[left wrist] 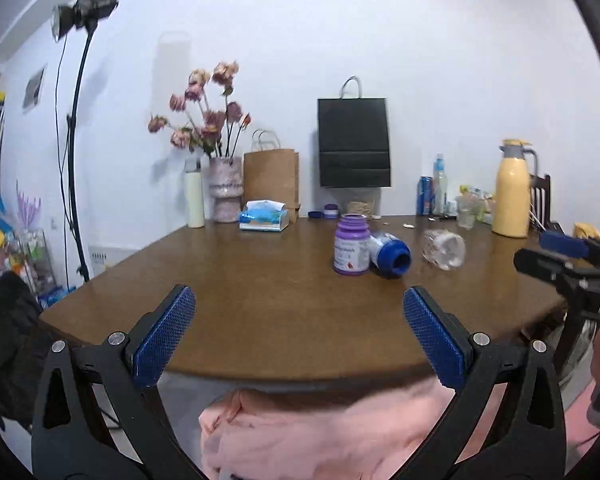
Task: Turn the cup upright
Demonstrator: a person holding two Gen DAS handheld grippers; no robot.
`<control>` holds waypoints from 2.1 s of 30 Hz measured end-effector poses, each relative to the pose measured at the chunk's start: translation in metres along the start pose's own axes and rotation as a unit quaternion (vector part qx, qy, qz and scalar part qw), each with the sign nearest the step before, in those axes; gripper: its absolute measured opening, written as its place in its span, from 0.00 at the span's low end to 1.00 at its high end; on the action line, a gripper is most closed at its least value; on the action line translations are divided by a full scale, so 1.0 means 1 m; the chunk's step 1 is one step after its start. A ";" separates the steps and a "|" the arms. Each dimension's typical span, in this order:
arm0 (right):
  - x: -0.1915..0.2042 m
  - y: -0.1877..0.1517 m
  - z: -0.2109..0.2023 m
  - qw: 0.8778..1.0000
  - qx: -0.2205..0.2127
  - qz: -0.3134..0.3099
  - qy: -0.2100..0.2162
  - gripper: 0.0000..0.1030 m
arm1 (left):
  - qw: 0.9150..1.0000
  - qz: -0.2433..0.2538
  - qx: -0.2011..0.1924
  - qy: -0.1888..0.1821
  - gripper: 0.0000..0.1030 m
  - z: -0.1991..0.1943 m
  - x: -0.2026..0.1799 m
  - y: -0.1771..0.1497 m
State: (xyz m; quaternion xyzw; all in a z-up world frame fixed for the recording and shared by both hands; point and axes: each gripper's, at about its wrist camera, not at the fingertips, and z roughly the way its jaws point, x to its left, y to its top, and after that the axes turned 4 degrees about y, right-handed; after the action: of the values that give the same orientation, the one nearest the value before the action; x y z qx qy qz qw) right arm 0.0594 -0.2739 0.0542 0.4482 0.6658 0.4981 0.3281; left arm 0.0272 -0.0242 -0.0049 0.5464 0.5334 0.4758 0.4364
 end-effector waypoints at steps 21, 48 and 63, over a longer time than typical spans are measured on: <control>0.016 -0.033 -0.034 1.000 0.011 0.017 0.004 0.80 | 1.000 -0.015 -0.014 -0.005 1.00 -0.019 0.002 -0.005; 0.017 -0.034 -0.032 1.000 0.013 0.016 -0.001 0.80 | 1.000 -0.014 -0.015 -0.007 1.00 -0.020 0.003 -0.004; 0.017 -0.034 -0.032 1.000 0.013 0.015 -0.001 0.80 | 1.000 -0.014 -0.017 -0.002 1.00 -0.024 0.007 -0.003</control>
State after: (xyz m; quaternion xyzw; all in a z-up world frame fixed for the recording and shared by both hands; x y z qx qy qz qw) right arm 0.0153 -0.2733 0.0312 0.4633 0.6649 0.4938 0.3153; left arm 0.0033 -0.0180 -0.0036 0.5324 0.5322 0.4773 0.4533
